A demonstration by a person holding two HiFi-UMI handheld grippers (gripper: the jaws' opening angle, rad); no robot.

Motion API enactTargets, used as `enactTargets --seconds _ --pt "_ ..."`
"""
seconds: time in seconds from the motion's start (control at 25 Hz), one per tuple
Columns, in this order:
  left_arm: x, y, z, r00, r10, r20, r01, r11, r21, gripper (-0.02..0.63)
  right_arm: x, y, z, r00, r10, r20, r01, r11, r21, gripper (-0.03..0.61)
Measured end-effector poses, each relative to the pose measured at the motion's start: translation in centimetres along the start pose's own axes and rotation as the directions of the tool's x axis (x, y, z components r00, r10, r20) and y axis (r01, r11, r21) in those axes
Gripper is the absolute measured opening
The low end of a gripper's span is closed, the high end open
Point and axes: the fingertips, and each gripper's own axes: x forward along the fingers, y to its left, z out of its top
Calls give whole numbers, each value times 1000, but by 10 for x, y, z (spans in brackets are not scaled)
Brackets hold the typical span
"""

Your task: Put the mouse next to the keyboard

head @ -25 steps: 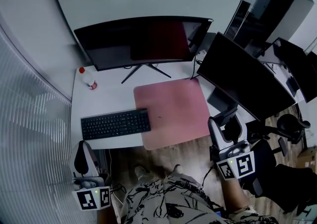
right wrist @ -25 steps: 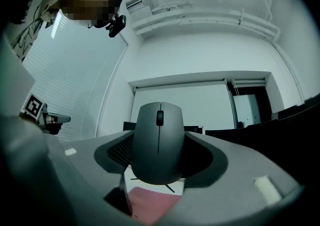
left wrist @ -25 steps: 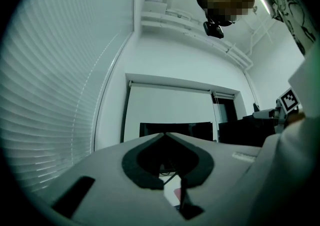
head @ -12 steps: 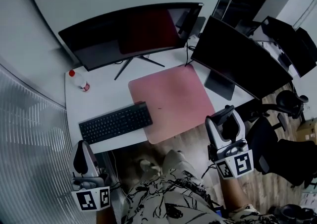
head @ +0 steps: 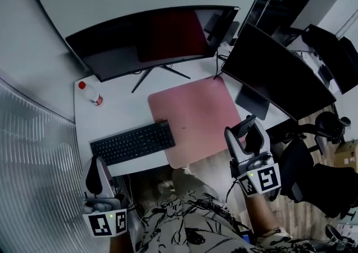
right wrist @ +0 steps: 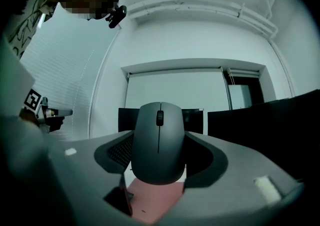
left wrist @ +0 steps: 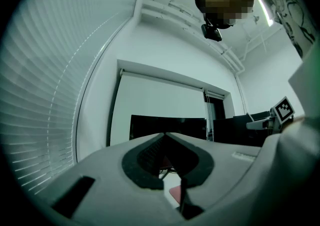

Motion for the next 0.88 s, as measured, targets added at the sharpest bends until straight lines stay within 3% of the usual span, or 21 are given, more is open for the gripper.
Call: enactTargets --seconds 0.44,0.88 --pt "33 -7 -21 998 -1 -66 1 1000 -4 5 59 8 -91 978 84 -189 -68 993 92 302" --pt "45 -14 -57 987 4 -160 -8 1000 -24 5 91 19 -214 911 127 -393 -91 990 109 302"
